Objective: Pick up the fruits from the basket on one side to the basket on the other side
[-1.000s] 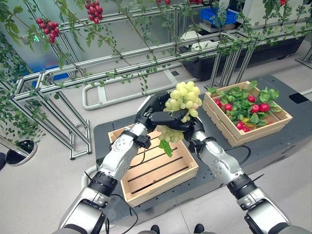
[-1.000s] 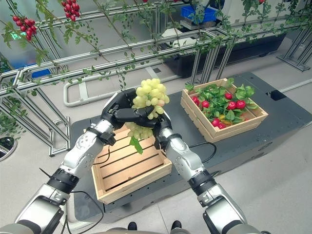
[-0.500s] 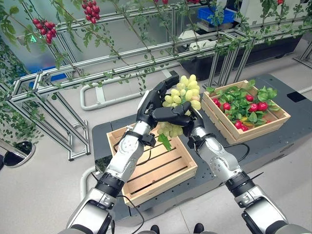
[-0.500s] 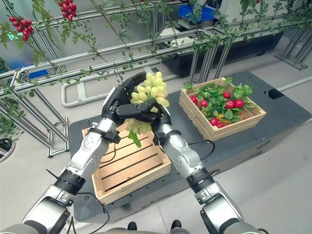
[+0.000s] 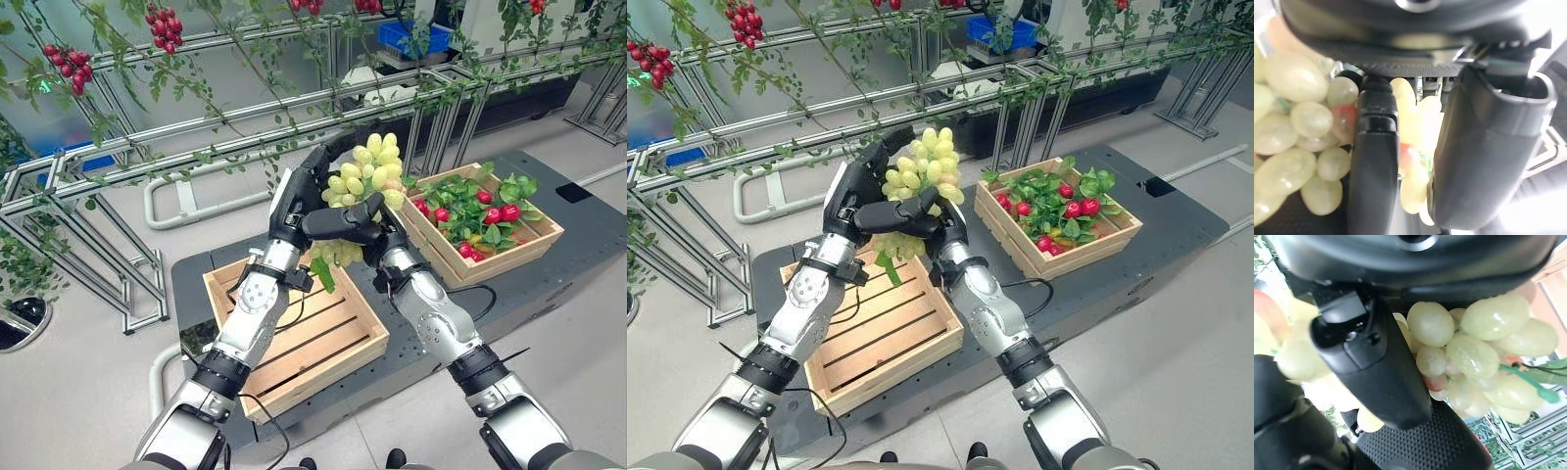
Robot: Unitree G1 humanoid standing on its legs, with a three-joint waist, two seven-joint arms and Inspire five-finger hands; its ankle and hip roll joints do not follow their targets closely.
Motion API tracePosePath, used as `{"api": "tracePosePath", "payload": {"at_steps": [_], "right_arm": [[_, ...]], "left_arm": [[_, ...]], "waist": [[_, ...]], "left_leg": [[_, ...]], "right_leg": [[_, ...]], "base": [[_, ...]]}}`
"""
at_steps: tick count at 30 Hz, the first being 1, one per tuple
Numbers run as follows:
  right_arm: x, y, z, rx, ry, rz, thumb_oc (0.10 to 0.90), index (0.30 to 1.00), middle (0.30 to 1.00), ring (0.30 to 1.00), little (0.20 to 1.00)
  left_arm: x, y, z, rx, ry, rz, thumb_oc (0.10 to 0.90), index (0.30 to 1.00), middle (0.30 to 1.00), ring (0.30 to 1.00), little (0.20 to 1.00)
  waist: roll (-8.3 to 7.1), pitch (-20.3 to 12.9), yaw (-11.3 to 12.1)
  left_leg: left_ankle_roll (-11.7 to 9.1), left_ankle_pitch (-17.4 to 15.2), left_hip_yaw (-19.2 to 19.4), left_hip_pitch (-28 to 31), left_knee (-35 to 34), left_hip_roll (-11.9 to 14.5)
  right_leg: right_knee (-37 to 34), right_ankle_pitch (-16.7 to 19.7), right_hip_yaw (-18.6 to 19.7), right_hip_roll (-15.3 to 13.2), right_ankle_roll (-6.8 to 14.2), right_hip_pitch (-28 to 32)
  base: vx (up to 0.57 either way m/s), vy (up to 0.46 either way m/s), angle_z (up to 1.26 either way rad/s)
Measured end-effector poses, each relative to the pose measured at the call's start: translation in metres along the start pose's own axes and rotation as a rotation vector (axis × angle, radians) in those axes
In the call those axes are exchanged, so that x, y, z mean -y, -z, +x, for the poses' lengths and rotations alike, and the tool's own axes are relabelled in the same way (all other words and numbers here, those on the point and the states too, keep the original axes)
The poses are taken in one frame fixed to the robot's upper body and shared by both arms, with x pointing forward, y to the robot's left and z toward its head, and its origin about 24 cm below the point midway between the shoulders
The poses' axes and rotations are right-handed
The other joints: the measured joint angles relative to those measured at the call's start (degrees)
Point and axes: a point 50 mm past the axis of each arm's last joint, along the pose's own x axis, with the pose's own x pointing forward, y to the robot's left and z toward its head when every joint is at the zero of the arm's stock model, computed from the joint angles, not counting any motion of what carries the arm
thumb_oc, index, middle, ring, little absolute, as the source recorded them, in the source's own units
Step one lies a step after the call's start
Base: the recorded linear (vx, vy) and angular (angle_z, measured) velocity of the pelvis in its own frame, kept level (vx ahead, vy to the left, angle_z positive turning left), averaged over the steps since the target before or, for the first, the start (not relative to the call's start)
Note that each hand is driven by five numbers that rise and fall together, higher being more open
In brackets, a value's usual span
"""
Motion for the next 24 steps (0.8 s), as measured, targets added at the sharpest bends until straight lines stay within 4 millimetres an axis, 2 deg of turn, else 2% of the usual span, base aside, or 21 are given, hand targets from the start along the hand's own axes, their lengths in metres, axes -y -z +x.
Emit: {"api": "tracePosePath", "payload": {"at_steps": [5,9,20,24], "right_arm": [[0.001,0.0,0.0,0.0,0.004,0.001,0.4,0.3,0.3,0.3,0.3],[0.002,0.0,-0.001,0.001,0.005,0.006,0.4,0.3,0.3,0.3,0.3],[0.001,-0.003,-0.001,0.013,-0.055,0.097,0.4,0.3,0.3,0.3,0.3],[-0.003,-0.006,-0.001,0.038,-0.084,0.105,0.4,0.3,0.3,0.3,0.3]], "left_arm": [[0.001,0.002,0.0,-0.004,-0.039,-0.147,0.8,0.9,0.9,0.9,0.9],[0.002,0.003,0.0,-0.003,-0.039,-0.13,0.8,0.9,0.9,0.9,0.9],[0.01,-0.006,-0.007,0.142,0.039,0.451,0.8,0.9,0.9,0.9,0.9],[0.011,-0.011,-0.011,0.224,0.047,0.578,0.8,0.9,0.9,0.9,0.9]], "waist": [[-0.87,-0.51,-1.25],[-0.95,-0.56,-1.57],[-0.95,-0.55,-2.17],[-0.95,-0.55,-2.29]], "left_leg": [[0.12,-0.09,0.46,-0.04,0.0,-0.07],[0.19,-0.14,1.05,0.02,0.0,-0.06],[0.22,-0.16,1.58,-0.01,-0.01,-0.05],[0.22,-0.16,1.57,-0.04,-0.02,-0.06]], "right_leg": [[0.0,0.14,0.45,-0.04,0.08,-0.27],[0.0,0.32,0.92,-0.01,0.08,-0.47],[0.0,0.6,1.61,-0.05,0.07,-0.81],[-0.01,0.6,1.6,-0.11,0.07,-0.83]], "base": [[0.0,-0.004,-0.05],[-0.01,-0.008,-0.07],[0.0,-0.001,-0.03],[0.0,0.0,0.0]]}}
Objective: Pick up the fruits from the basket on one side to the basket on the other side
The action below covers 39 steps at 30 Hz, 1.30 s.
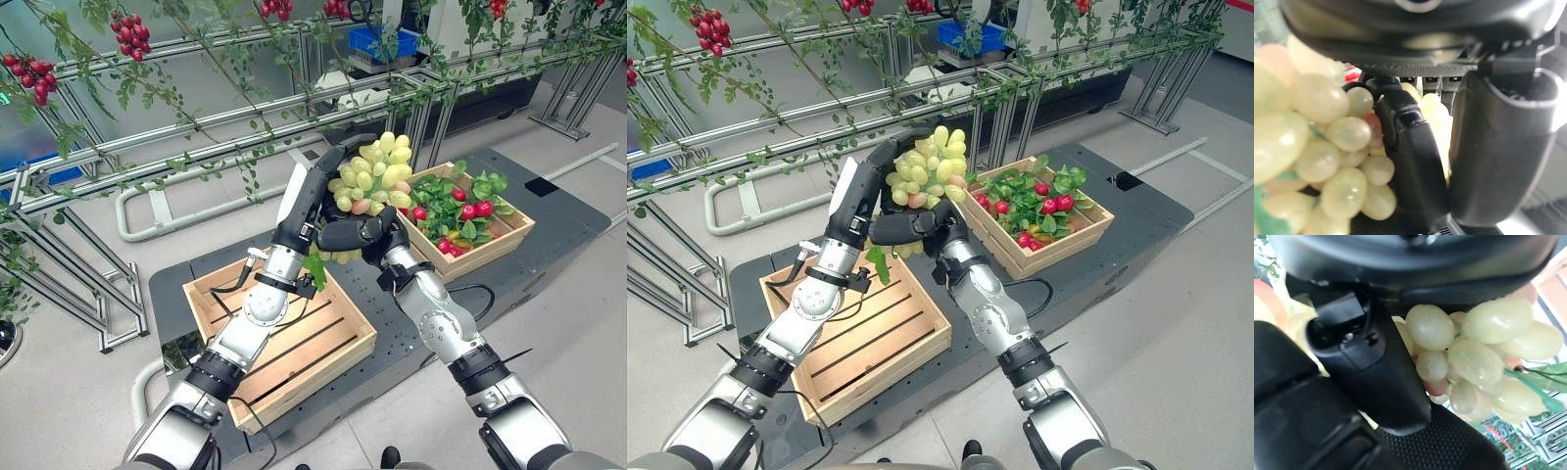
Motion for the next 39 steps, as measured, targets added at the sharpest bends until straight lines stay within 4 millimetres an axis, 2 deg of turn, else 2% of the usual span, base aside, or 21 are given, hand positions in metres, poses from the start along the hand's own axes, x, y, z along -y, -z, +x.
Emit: {"api": "tracePosePath", "payload": {"at_steps": [2,4,8,10,12,20,24,26,29,30,33,36,38,39], "right_arm": [[0.0,-0.002,0.0,0.012,0.001,0.004,0.4,0.3,0.3,0.3,0.3],[0.012,0.001,-0.008,0.008,0.058,0.015,0.4,0.3,0.3,0.3,0.3],[0.063,0.013,-0.042,-0.052,0.272,-0.022,0.4,0.3,0.3,0.3,0.3],[0.084,0.017,-0.058,-0.082,0.364,-0.038,0.4,0.3,0.3,0.3,0.3],[0.093,0.02,-0.067,-0.095,0.408,-0.04,0.4,0.3,0.3,0.3,0.3],[0.091,0.022,-0.067,-0.095,0.406,-0.029,0.4,0.3,0.3,0.3,0.3],[0.091,0.022,-0.066,-0.094,0.405,-0.028,0.4,0.3,0.3,0.3,0.3],[0.09,0.022,-0.066,-0.092,0.404,-0.025,0.4,0.3,0.3,0.3,0.3],[0.086,0.024,-0.064,-0.084,0.397,-0.018,0.4,0.3,0.3,0.3,0.3],[0.085,0.025,-0.064,-0.083,0.395,-0.013,0.4,0.3,0.3,0.3,0.3],[0.081,0.027,-0.066,-0.075,0.385,0.001,0.4,0.3,0.3,0.3,0.3],[0.076,0.026,-0.08,-0.047,0.367,0.003,0.4,0.3,0.3,0.3,0.3],[0.077,0.026,-0.093,-0.041,0.368,-0.003,0.4,0.3,0.3,0.3,0.3],[0.079,0.026,-0.095,-0.042,0.372,-0.002,0.4,0.3,0.3,0.3,0.3]], "left_arm": [[-0.003,-0.007,-0.002,0.091,-0.003,0.149,0.8,0.9,0.9,0.9,0.9],[-0.021,-0.013,0.0,0.159,-0.074,0.261,0.8,0.9,0.9,0.9,0.9],[-0.083,-0.015,0.001,0.187,-0.267,0.49,0.8,0.9,0.9,0.9,0.9],[-0.097,-0.017,0.001,0.196,-0.326,0.545,0.8,0.9,0.9,0.9,0.9],[-0.101,-0.017,0.0,0.201,-0.331,0.592,0.8,0.9,0.9,0.9,0.9],[-0.09,-0.013,-0.002,0.204,-0.266,0.607,0.8,0.9,0.9,0.9,0.9],[-0.09,-0.011,-0.001,0.156,-0.261,0.518,0.8,0.9,0.9,0.9,0.9],[-0.089,-0.009,0.001,0.098,-0.253,0.393,0.8,0.9,0.9,0.9,0.9],[-0.08,0.0,0.001,-0.022,-0.257,0.061,0.8,0.9,0.9,0.9,0.9],[-0.079,0.002,-0.001,-0.037,-0.261,0.024,0.8,0.9,0.9,0.9,0.9],[-0.067,0.013,-0.016,-0.126,-0.258,-0.121,0.8,0.9,0.9,0.9,0.9],[-0.059,0.018,-0.041,-0.188,-0.274,-0.183,0.8,0.9,0.9,0.9,0.9],[-0.056,0.029,-0.065,-0.292,-0.321,-0.259,0.8,0.9,0.9,0.9,0.9],[-0.055,0.031,-0.068,-0.312,-0.329,-0.266,0.8,0.9,0.9,0.9,0.9]], "waist": [[0.0,0.0,0.01],[-0.03,-0.02,0.12],[-0.03,-0.02,0.51],[-0.03,-0.03,1.03],[-0.03,-0.03,1.1],[-0.02,-0.15,0.83],[-0.02,-0.15,0.9],[-0.02,-0.16,0.91],[-0.05,-0.22,0.88],[-0.04,-0.22,0.89],[-0.07,-0.24,0.24],[-0.06,-0.24,0.11],[-0.3,-0.38,-0.56],[-0.45,-0.42,-0.47]], "left_leg": [[0.0,0.0,-0.01,0.0,0.0,0.0],[0.0,0.0,-0.01,0.0,0.0,0.02],[-0.01,0.01,-0.02,-0.01,0.0,0.0],[-0.01,0.01,-0.03,-0.03,-0.01,-0.01],[-0.02,0.01,-0.03,-0.04,-0.01,0.0],[-0.07,0.04,0.01,0.0,0.0,0.01],[-0.06,0.04,0.01,0.01,0.0,-0.01],[-0.07,0.04,0.02,0.01,0.0,-0.02],[-0.05,0.04,0.13,0.06,0.0,-0.07],[-0.05,0.04,0.18,0.06,0.0,-0.07],[-0.04,0.01,0.41,0.03,0.0,-0.04],[-0.07,-0.23,1.29,-0.04,-0.01,0.03],[-0.12,-0.34,1.76,0.03,0.04,0.01],[-0.22,-0.41,1.63,0.06,0.29,-0.34]], "right_leg": [[0.0,0.0,-0.01,-0.02,0.0,0.0],[0.0,0.0,-0.02,-0.03,0.0,0.01],[-0.01,0.0,-0.03,-0.08,0.0,0.01],[-0.01,0.0,-0.04,-0.09,0.0,-0.02],[-0.01,0.0,-0.05,-0.09,0.0,-0.04],[0.0,0.05,0.0,-0.03,-0.04,-0.04],[0.0,0.06,0.01,-0.02,-0.03,-0.04],[0.0,0.06,0.02,0.07,-0.03,-0.05],[-0.01,0.08,0.17,0.09,0.0,-0.07],[-0.01,0.08,0.21,0.08,0.0,-0.09],[-0.01,0.09,0.43,0.17,0.01,-0.27],[-0.01,0.09,1.27,0.28,0.01,-0.78],[-0.01,0.16,2.32,0.56,0.0,-1.16],[-0.01,0.17,3.01,0.66,-0.01,-1.41]], "base": [[0.0,0.0,0.0],[0.0,0.0,0.0],[0.0,0.0,0.0],[0.0,0.0,0.0],[0.0,0.0,0.0],[0.0,0.0,0.0],[0.0,0.0,0.0],[0.0,0.0,0.0],[0.0,-0.006,-0.01],[0.01,-0.025,-0.04],[0.02,-0.032,-0.04],[0.0,-0.016,-0.14],[-0.05,0.037,-0.2],[-0.12,0.134,-0.41]]}}
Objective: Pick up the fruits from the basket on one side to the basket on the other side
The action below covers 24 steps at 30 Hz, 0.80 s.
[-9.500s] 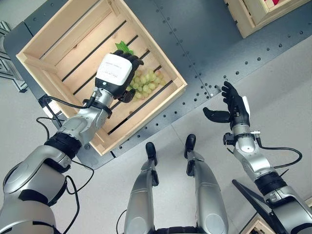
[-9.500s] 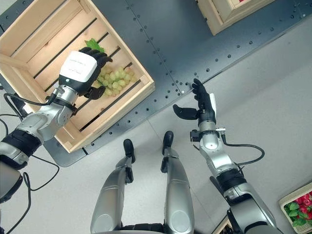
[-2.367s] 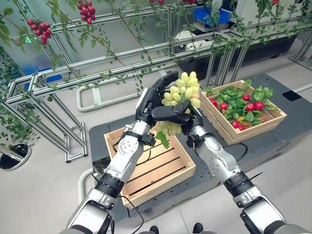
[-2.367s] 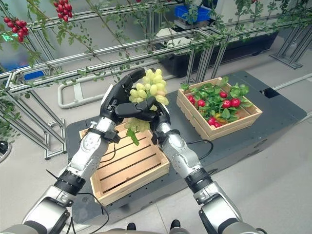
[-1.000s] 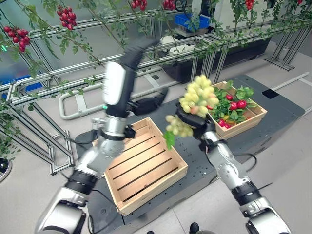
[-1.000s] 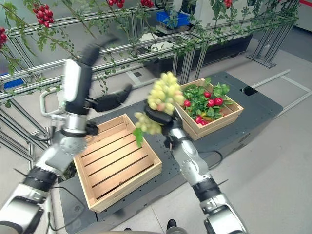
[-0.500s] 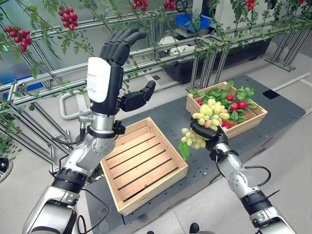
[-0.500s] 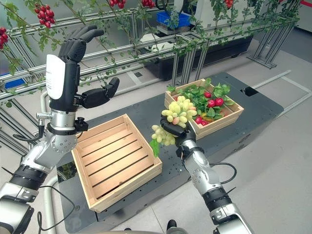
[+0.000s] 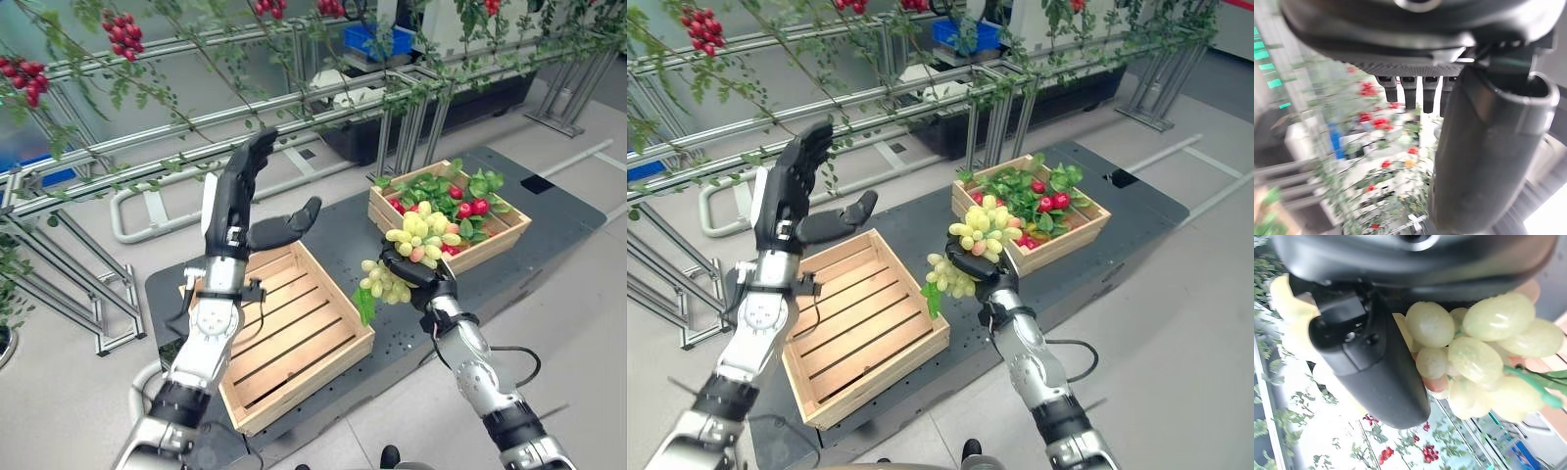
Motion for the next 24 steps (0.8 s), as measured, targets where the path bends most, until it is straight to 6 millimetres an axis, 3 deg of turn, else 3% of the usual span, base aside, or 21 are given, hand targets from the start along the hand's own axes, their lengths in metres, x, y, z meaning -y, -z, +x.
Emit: {"api": "tracePosePath", "payload": {"at_steps": [2,3,4,5,6,7,10,13,15,20,23,24], "right_arm": [[0.003,0.003,-0.004,-0.006,-0.017,0.013,0.4,0.3,0.3,0.3,0.3],[0.003,0.004,-0.004,-0.01,-0.04,0.009,0.4,0.3,0.3,0.3,0.3],[0.0,0.002,-0.001,-0.004,-0.074,0.007,0.4,0.3,0.3,0.3,0.3],[-0.004,-0.001,0.003,0.002,-0.094,0.002,0.4,0.3,0.3,0.3,0.3],[-0.005,-0.005,0.009,0.008,-0.101,-0.018,0.4,0.3,0.3,0.3,0.3],[-0.005,-0.005,0.01,0.013,-0.09,-0.014,0.4,0.3,0.3,0.3,0.3],[-0.008,0.002,0.005,-0.006,-0.102,-0.004,0.4,0.3,0.3,0.3,0.3],[-0.009,0.001,0.004,-0.001,-0.106,-0.003,0.4,0.3,0.3,0.3,0.3],[-0.007,0.0,0.003,0.011,-0.099,-0.004,0.4,0.3,0.3,0.3,0.3],[-0.003,0.006,-0.004,-0.006,-0.086,-0.007,0.4,0.3,0.3,0.3,0.3],[0.0,0.008,-0.006,-0.016,-0.088,-0.028,0.4,0.3,0.3,0.3,0.3],[0.003,0.007,-0.006,-0.021,-0.082,-0.052,0.4,0.3,0.3,0.3,0.3]], "left_arm": [[-0.01,0.011,-0.017,-0.061,-0.058,0.009,0.8,0.9,0.9,0.9,0.9],[-0.016,0.016,-0.028,-0.097,-0.099,0.004,0.8,0.9,0.9,0.9,0.9],[-0.022,0.022,-0.04,-0.139,-0.14,0.001,0.8,0.9,0.9,0.9,0.9],[-0.027,0.024,-0.044,-0.153,-0.165,-0.002,0.8,0.9,0.9,0.9,0.9],[-0.029,0.029,-0.047,-0.178,-0.201,-0.035,0.8,0.9,0.9,0.9,0.9],[-0.029,0.031,-0.043,-0.185,-0.229,-0.065,0.8,0.9,0.9,0.9,0.9],[-0.03,0.028,-0.04,-0.168,-0.262,-0.06,0.8,0.9,0.9,0.9,0.9],[-0.033,0.026,-0.038,-0.162,-0.259,-0.037,0.8,0.9,0.9,0.9,0.9],[-0.03,0.023,-0.031,-0.138,-0.236,-0.041,0.8,0.9,0.9,0.9,0.9],[-0.026,0.016,-0.021,-0.085,-0.186,0.023,0.8,0.9,0.9,0.9,0.9],[-0.031,0.018,-0.024,-0.12,-0.149,0.103,0.8,0.9,0.9,0.9,0.9],[-0.033,0.022,-0.024,-0.172,-0.119,0.123,0.8,0.9,0.9,0.9,0.9]], "waist": [[-2.69,0.1,1.97],[-3.87,-0.09,2.89],[-4.62,-0.16,5.11],[-4.81,-0.11,5.98],[-3.27,-0.2,6.39],[-2.12,0.47,6.44],[-2.72,0.48,4.25],[-2.51,0.71,3.36],[-1.21,2.04,2.07],[-0.45,4.33,1.53],[0.21,6.73,2.67],[0.82,7.16,1.79]], "left_leg": [[1.18,-2.2,-9.56,-3.94,9.02,-2.39],[2.53,-4.42,-17.94,-7.11,13.77,-6.03],[5.26,-5.82,-28.78,-8.2,13.0,-12.4],[6.25,-6.31,-31.63,-9.04,12.59,-15.44],[7.53,-5.81,-29.09,-10.37,9.11,-16.23],[8.61,0.52,-23.95,-10.37,7.78,-13.79],[8.69,2.7,-20.02,-9.75,3.46,-10.98],[8.78,5.08,-18.3,-8.65,0.0,-10.63],[9.15,5.33,-16.72,-8.2,-0.23,-10.87],[8.3,4.63,-13.21,-7.63,-0.31,-10.77],[8.22,3.6,-7.36,-5.69,-0.43,-8.35],[8.37,3.82,-5.06,-5.54,-0.3,-7.02]], "right_leg": [[0.75,-0.05,11.04,-0.64,-0.92,-1.9],[1.12,0.55,15.85,-1.33,-0.43,-3.27],[0.69,2.09,21.93,-2.13,0.45,-5.45],[0.51,2.69,24.16,-2.12,1.15,-6.81],[0.7,2.8,24.57,-1.07,1.55,-8.38],[0.83,3.31,21.67,0.46,2.33,-8.42],[6.45,2.3,18.75,1.08,0.92,-10.82],[3.37,2.5,18.92,-0.61,1.32,-8.9],[1.12,3.17,18.77,-1.8,2.15,-6.77],[0.17,3.26,14.8,-2.18,4.08,-6.38],[3.17,5.92,7.62,-0.31,5.01,-8.73],[7.49,4.04,4.01,-0.13,3.21,-9.93]], "base": [[-0.1,0.134,-0.94],[-0.16,0.292,-1.71],[-0.19,0.315,-1.8],[-0.21,0.357,-2.16],[-0.17,0.233,-1.69],[-0.17,0.233,-1.45],[-0.14,0.21,-0.64],[-0.11,0.148,-0.59],[-0.15,0.212,-0.32],[-0.15,0.11,-0.4],[-0.17,0.076,-1.01],[-0.15,0.018,-0.69]]}}
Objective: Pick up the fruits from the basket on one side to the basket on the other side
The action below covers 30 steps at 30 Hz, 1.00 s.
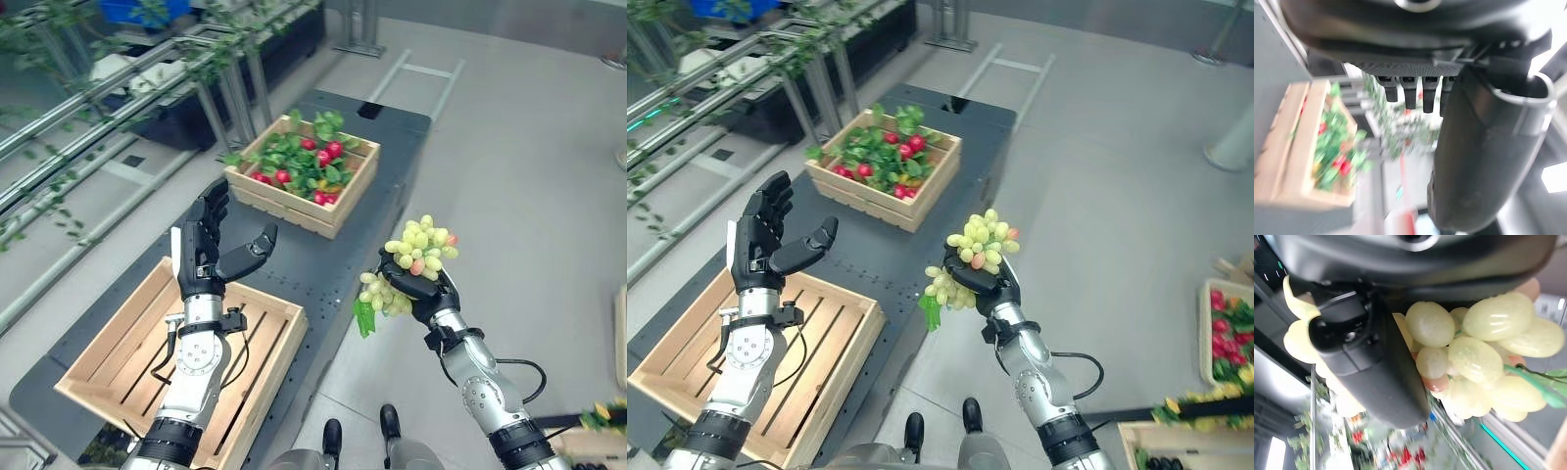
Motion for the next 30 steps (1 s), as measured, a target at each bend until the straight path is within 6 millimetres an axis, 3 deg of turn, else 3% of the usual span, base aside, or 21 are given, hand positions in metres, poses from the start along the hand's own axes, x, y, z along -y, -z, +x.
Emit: {"api": "tracePosePath", "payload": {"at_steps": [1,3,6,7,8,9,10,12,13,16,19,24,30], "right_arm": [[0.005,-0.003,-0.001,-0.005,0.004,-0.024,0.4,0.3,0.3,0.3,0.3],[0.013,-0.006,0.0,-0.026,0.005,-0.069,0.4,0.3,0.3,0.3,0.3],[0.016,-0.002,-0.001,-0.048,0.01,-0.112,0.4,0.3,0.3,0.3,0.3],[0.013,0.001,0.0,-0.05,0.003,-0.102,0.4,0.3,0.3,0.3,0.3],[0.012,0.002,0.0,-0.054,-0.001,-0.107,0.4,0.3,0.3,0.3,0.3],[0.01,0.004,0.0,-0.063,-0.011,-0.134,0.4,0.3,0.3,0.3,0.3],[0.011,0.007,-0.002,-0.074,-0.011,-0.14,0.4,0.3,0.3,0.3,0.3],[0.015,0.015,-0.006,-0.1,0.002,-0.172,0.4,0.3,0.3,0.3,0.3],[0.015,0.017,-0.007,-0.12,-0.005,-0.205,0.4,0.3,0.3,0.3,0.3],[0.018,0.023,-0.013,-0.141,0.005,-0.209,0.4,0.3,0.3,0.3,0.3],[0.023,0.031,-0.022,-0.169,0.028,-0.197,0.4,0.3,0.3,0.3,0.3],[0.025,0.036,-0.029,-0.186,0.022,-0.186,0.4,0.3,0.3,0.3,0.3],[0.022,0.037,-0.032,-0.197,-0.062,-0.179,0.4,0.3,0.3,0.3,0.3]], "left_arm": [[0.002,0.005,-0.001,-0.045,0.024,0.007,0.8,0.9,0.9,0.9,0.9],[0.004,0.012,-0.001,-0.104,0.063,0.025,0.8,0.9,0.9,0.9,0.9],[0.001,0.025,-0.003,-0.202,0.094,0.047,0.8,0.9,0.9,0.9,0.9],[-0.001,0.028,-0.004,-0.228,0.114,0.058,0.8,0.9,0.9,0.9,0.9],[-0.001,0.032,-0.006,-0.245,0.126,0.059,0.8,0.9,0.9,0.9,0.9],[0.001,0.037,-0.01,-0.274,0.156,0.049,0.8,0.9,0.9,0.9,0.9],[0.006,0.042,-0.016,-0.3,0.189,0.027,0.8,0.9,0.9,0.9,0.9],[0.017,0.048,-0.026,-0.327,0.263,0.008,0.8,0.9,0.9,0.9,0.9],[0.027,0.053,-0.032,-0.351,0.288,-0.029,0.8,0.9,0.9,0.9,0.9],[0.054,0.059,-0.045,-0.39,0.385,-0.107,0.8,0.9,0.9,0.9,0.9],[0.072,0.061,-0.056,-0.402,0.47,-0.118,0.8,0.9,0.9,0.9,0.9],[0.061,0.065,-0.059,-0.419,0.409,-0.112,0.8,0.9,0.9,0.9,0.9],[0.034,0.067,-0.052,-0.443,0.157,-0.206,0.8,0.9,0.9,0.9,0.9]], "waist": [[1.59,0.23,-0.18],[3.24,0.35,0.35],[1.32,-0.08,2.07],[-0.09,0.0,2.61],[-0.35,-0.11,3.05],[-0.43,-0.13,3.71],[0.04,-0.27,3.31],[0.21,-0.88,2.88],[0.2,-1.53,2.84],[-0.05,-1.66,1.55],[-0.02,-1.68,0.65],[0.05,-1.71,-0.48],[0.2,-1.81,0.35]], "left_leg": [[0.03,-0.32,1.35,0.07,0.01,1.82],[-1.03,0.15,3.84,-0.06,0.07,5.31],[-3.35,-0.06,6.55,0.44,0.07,6.6],[-4.63,0.33,7.75,0.6,0.46,6.42],[-4.96,0.04,7.7,0.55,0.61,6.15],[-5.15,-0.08,6.32,0.61,0.58,6.22],[-6.06,0.22,5.48,0.69,0.31,7.08],[-6.76,0.44,5.07,0.57,0.02,8.45],[-8.19,0.49,5.38,-0.14,0.02,9.15],[-9.07,0.75,6.22,-0.78,0.03,9.77],[-9.06,0.73,6.19,-0.42,0.03,9.74],[-9.08,0.7,6.32,-0.22,0.03,9.66],[-9.33,0.09,5.36,0.12,0.88,9.49]], "right_leg": [[8.03,-2.94,-2.48,0.32,-2.98,-2.2],[18.4,-7.53,-5.97,-0.4,-3.81,-3.3],[20.93,-14.71,-7.15,-4.19,-1.29,1.46],[18.12,-16.48,-7.22,-4.18,-1.06,2.92],[16.34,-16.79,-7.32,-3.67,-1.15,3.82],[12.1,-16.97,-6.35,-2.43,-1.49,5.43],[7.7,-15.57,-6.41,-0.97,-3.26,7.12],[0.72,-12.02,-5.21,1.33,-4.25,8.71],[-1.76,-10.34,-3.18,2.52,-4.52,8.8],[-5.88,-7.29,-3.19,3.26,-5.41,9.43],[-7.38,-6.54,-3.07,3.54,-5.56,10.4],[-7.23,-6.53,-2.99,3.49,-5.52,10.38],[-5.1,-7.35,-2.59,3.02,-5.53,9.5]], "base": [[-0.13,-0.003,-0.6],[-0.11,-0.042,-0.68],[-0.13,-0.155,-0.67],[-0.12,-0.195,-0.59],[-0.11,-0.181,-0.79],[-0.12,-0.192,-0.71],[-0.22,-0.247,-0.72],[-0.2,-0.169,-0.55],[-0.12,-0.095,-0.61],[-0.11,-0.139,-0.34],[-0.07,-0.097,-0.01],[-0.05,-0.091,-0.01],[-0.07,-0.014,-0.07]]}}
